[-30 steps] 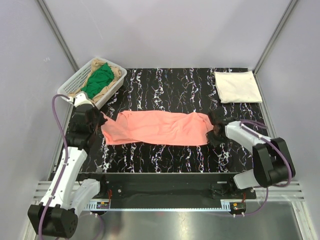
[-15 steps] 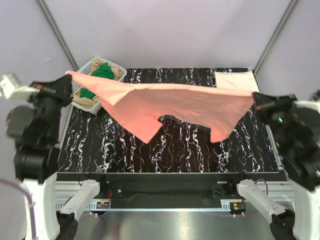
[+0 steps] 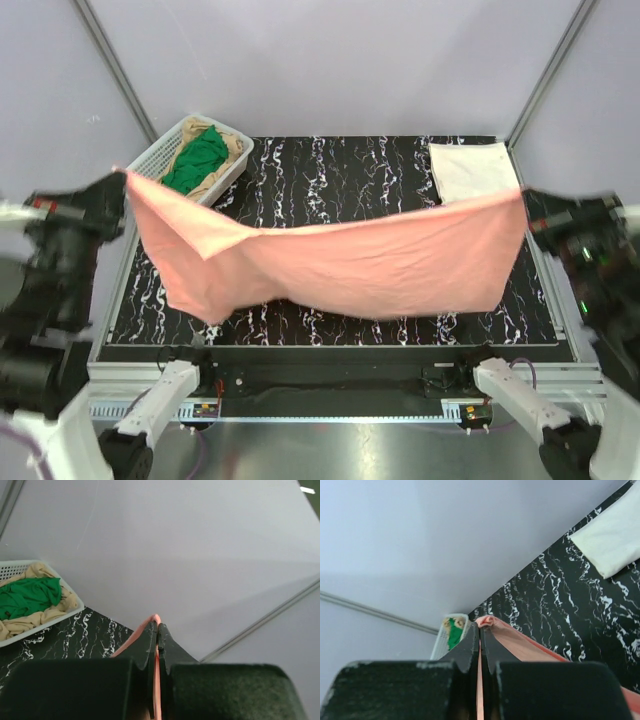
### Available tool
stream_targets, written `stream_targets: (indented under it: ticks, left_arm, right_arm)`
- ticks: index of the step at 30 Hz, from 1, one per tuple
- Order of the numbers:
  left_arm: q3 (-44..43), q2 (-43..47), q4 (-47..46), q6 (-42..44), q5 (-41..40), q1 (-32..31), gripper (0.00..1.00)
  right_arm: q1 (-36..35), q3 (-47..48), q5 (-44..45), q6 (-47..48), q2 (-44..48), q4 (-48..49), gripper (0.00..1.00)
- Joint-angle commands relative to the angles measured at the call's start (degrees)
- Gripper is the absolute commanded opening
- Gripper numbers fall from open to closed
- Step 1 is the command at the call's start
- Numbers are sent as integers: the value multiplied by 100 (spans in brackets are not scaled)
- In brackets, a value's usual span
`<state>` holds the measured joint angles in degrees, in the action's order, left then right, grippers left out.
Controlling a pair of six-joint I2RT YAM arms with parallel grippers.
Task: Fold and stack the t-shirts
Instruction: Flatten the tshirt out
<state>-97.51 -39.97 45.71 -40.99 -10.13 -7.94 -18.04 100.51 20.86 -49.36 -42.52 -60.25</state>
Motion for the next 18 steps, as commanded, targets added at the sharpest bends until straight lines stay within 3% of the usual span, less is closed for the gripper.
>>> stream_targets:
  ticks: [1,2,7,13,15,18]
  left_arm:
    - [-136,-1354,-168,364,1,-14,0]
    - [-67,-1721,-377,381,28,-23,0]
    - [-231,-2839,-1284,531,-50,-5,0]
    - [-2068,-4071,-1451,302,-356,12,0]
    - [-2858,-4431,-1486,399,-551,12,0]
    - [-3397,-4599,-1653,505,-551,12,0]
  right_arm:
    - [-6,213,304,611,-1651,935,0]
    - [-6,328,357,751,-2280,1049,0]
    - [212,1522,796,1420,-3752,1999,0]
    - [925,3376,243,1051,-5149,1885,0]
    - [1100,4357,138,1061,-5414,1597,0]
    - [1347,5056,-169,973,-5609,1254,0]
